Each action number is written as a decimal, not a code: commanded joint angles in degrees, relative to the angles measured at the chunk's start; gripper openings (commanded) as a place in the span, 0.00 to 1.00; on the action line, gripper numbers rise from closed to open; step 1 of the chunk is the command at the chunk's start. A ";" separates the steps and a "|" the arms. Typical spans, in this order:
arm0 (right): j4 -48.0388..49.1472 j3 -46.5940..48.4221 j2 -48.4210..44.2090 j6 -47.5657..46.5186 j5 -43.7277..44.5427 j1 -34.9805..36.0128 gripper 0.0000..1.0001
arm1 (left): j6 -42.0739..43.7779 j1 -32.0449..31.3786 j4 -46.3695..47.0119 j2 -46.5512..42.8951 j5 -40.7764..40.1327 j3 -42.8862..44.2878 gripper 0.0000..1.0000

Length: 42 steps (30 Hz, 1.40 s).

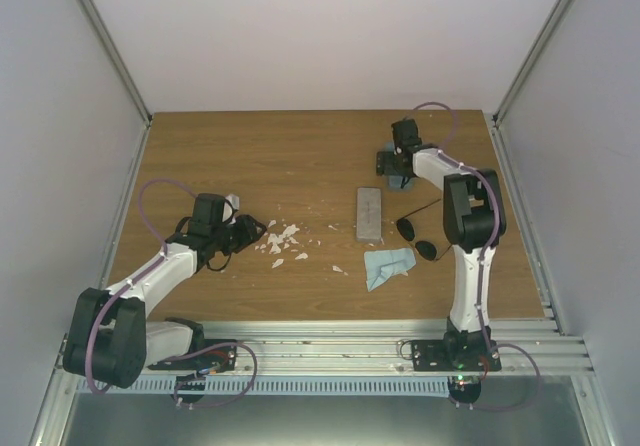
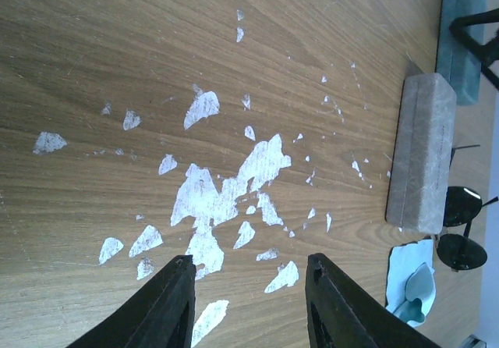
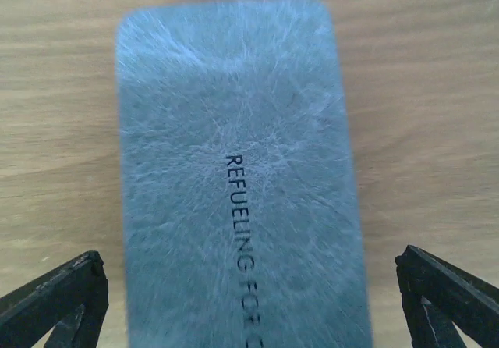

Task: Organize the sunglasses
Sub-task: Move the sunglasses case at the center of the board, then pick up the sunglasses case from the center of the board.

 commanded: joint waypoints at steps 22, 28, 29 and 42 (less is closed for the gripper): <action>-7.24 -29.49 -25.20 24.10 12.51 22.05 0.96 | 1.62 -0.87 4.97 -5.24 5.86 -2.12 0.51; -6.73 -29.93 -22.83 22.75 5.24 22.77 0.86 | 3.69 -0.92 4.84 -3.99 9.53 -1.94 0.52; -6.63 -30.30 -22.68 22.84 4.48 22.77 0.82 | 4.01 -0.92 4.71 -3.73 10.23 -1.79 0.52; 5.72 -34.88 -29.94 9.93 -13.99 22.61 0.58 | 4.14 -3.33 9.66 -1.01 19.40 0.17 0.61</action>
